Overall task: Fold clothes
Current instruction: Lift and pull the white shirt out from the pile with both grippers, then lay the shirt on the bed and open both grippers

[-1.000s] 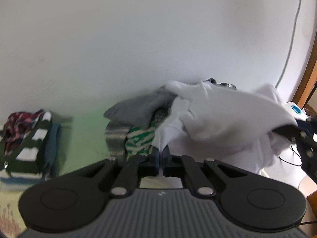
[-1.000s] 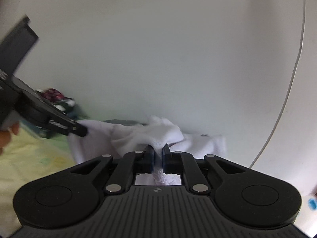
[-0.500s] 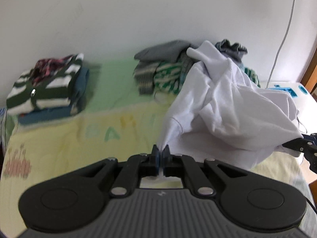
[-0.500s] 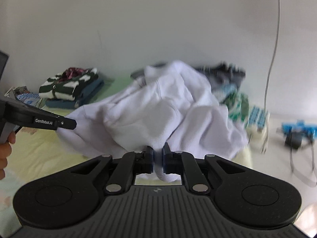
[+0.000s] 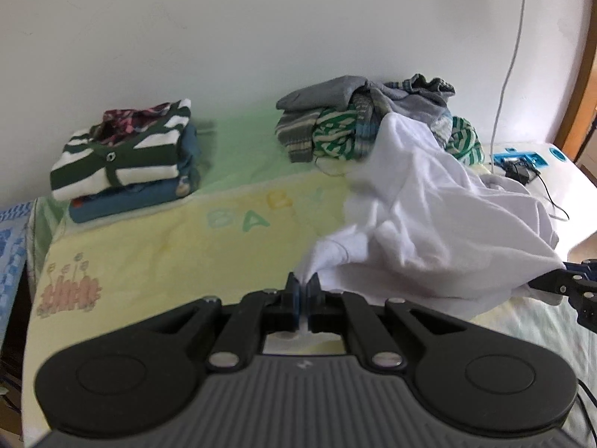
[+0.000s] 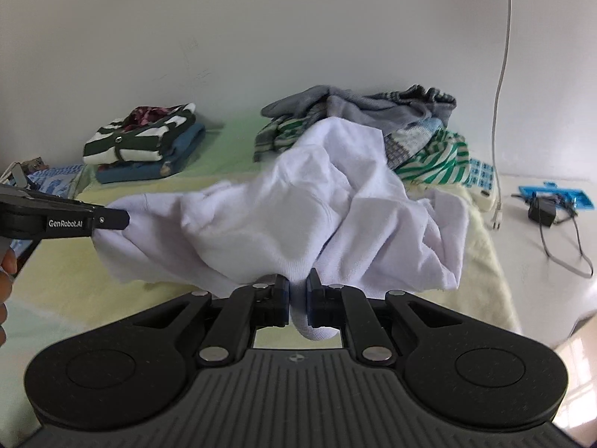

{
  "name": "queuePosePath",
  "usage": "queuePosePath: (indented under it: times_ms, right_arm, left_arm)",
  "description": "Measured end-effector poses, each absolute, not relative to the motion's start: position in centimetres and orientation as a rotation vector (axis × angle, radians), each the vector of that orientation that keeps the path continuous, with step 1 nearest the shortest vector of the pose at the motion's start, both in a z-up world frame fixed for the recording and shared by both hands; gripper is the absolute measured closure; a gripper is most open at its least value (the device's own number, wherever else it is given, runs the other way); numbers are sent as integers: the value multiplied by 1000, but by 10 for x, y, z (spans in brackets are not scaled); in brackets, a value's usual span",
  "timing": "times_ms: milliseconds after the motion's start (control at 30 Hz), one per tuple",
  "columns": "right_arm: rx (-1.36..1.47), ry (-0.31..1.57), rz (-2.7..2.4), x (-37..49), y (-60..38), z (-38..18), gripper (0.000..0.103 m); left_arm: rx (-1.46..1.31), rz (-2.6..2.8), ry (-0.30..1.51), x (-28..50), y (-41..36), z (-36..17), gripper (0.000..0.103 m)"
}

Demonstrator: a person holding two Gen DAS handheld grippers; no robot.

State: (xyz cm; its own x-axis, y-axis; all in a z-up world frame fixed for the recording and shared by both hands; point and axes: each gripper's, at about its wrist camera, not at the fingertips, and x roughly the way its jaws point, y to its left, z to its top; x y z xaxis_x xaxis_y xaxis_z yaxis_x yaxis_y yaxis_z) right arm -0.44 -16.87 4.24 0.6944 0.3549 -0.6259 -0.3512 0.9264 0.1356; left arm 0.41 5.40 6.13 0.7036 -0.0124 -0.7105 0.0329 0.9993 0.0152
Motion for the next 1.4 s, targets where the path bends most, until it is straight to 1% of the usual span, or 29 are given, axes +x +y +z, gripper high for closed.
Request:
queuePosePath:
  times_ms: [200, 467, 600, 767, 900, 1067, 1167, 1233, 1267, 1333, 1367, 1400]
  right_arm:
    - [66, 752, 399, -33, -141, 39, 95]
    - [77, 798, 442, -78, -96, 39, 95]
    - [53, 826, 476, -95, -72, 36, 94]
    - [3, 872, 536, -112, -47, 31, 94]
    - [-20, 894, 569, -120, -39, 27, 93]
    - [-36, 912, 591, -126, -37, 25, 87]
    - [-46, 923, 604, -129, -36, 23, 81]
    - [-52, 930, 613, -132, -35, 22, 78]
    - [-56, 934, 617, -133, -35, 21, 76]
    - [-73, 887, 587, -132, -44, 31, 68]
    - [-85, 858, 562, -130, -49, 37, 66]
    - [-93, 834, 538, -126, -52, 41, 62]
  left_arm:
    - [0, -28, 818, -28, 89, 52, 102]
    - [0, -4, 830, -71, 137, 52, 101]
    - [14, 15, 831, -93, 157, 54, 99]
    - [1, 50, 859, -118, 182, 50, 98]
    - [9, 90, 878, -134, 197, 42, 93]
    - [46, 151, 887, -144, 202, 32, 93]
    - [72, 169, 894, -147, 203, 30, 91]
    - [73, 171, 889, -152, 205, 34, 74]
    - [78, 173, 881, -155, 205, 37, 71]
    - [88, 177, 853, -155, 202, 45, 66]
    - [86, 164, 842, -154, 198, 49, 64]
    - [82, 145, 833, -152, 194, 52, 57]
